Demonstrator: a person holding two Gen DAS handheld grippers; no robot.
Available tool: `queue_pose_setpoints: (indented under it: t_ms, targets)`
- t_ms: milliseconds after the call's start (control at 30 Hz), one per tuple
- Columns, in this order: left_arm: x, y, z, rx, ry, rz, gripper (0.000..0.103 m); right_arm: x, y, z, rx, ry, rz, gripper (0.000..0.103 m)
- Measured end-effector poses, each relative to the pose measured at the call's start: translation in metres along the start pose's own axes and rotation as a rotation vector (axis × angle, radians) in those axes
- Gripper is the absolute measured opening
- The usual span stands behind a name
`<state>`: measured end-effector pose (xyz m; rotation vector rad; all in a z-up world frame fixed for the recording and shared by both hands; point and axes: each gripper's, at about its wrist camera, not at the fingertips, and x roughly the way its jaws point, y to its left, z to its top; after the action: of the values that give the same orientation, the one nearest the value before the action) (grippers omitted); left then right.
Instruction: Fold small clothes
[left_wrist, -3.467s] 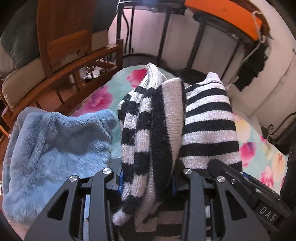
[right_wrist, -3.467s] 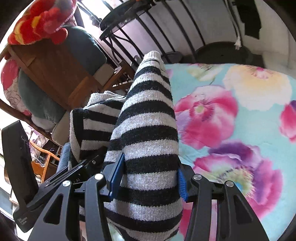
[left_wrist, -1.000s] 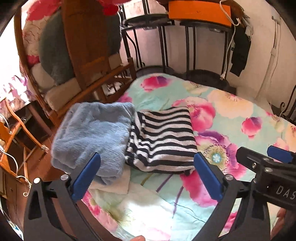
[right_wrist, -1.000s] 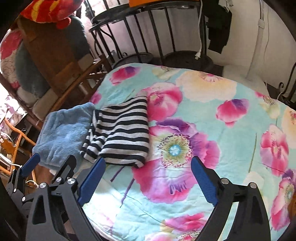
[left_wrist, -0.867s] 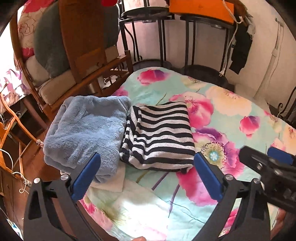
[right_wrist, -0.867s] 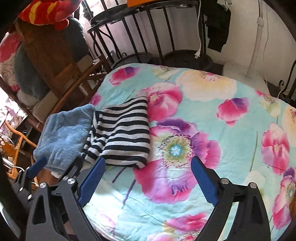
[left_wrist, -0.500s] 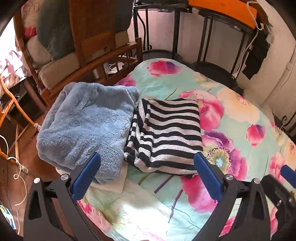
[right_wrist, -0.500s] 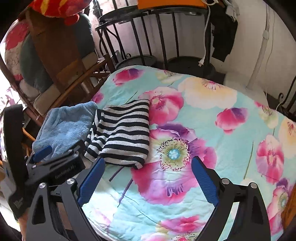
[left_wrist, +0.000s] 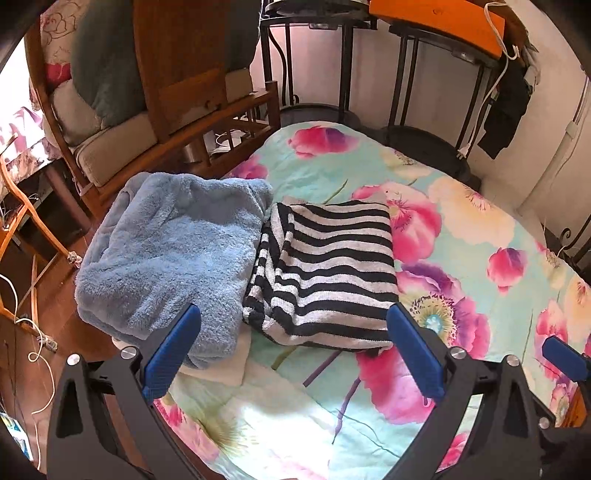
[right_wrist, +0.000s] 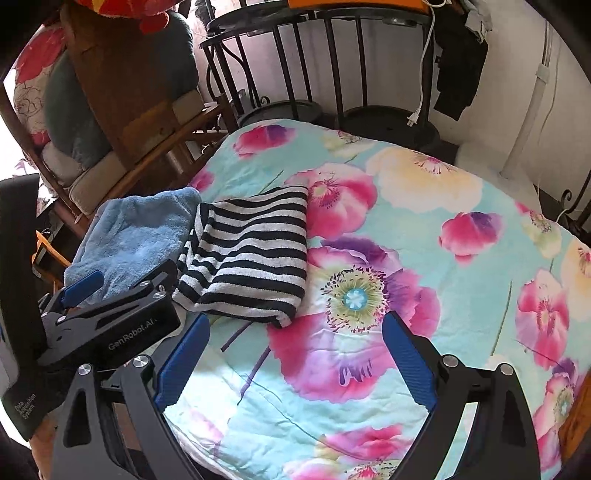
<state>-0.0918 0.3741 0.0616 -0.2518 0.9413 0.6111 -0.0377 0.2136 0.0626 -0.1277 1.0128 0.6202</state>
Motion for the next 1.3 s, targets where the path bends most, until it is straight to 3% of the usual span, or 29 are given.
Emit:
queue_pose_setpoints:
  t_ms: [1300]
  targets:
    - [0.0041,-0.0032,-0.0034,0.001,0.013,0.003,0.098,0.0001,-0.003,-0.001,0.007,0.006,0.007,0.095]
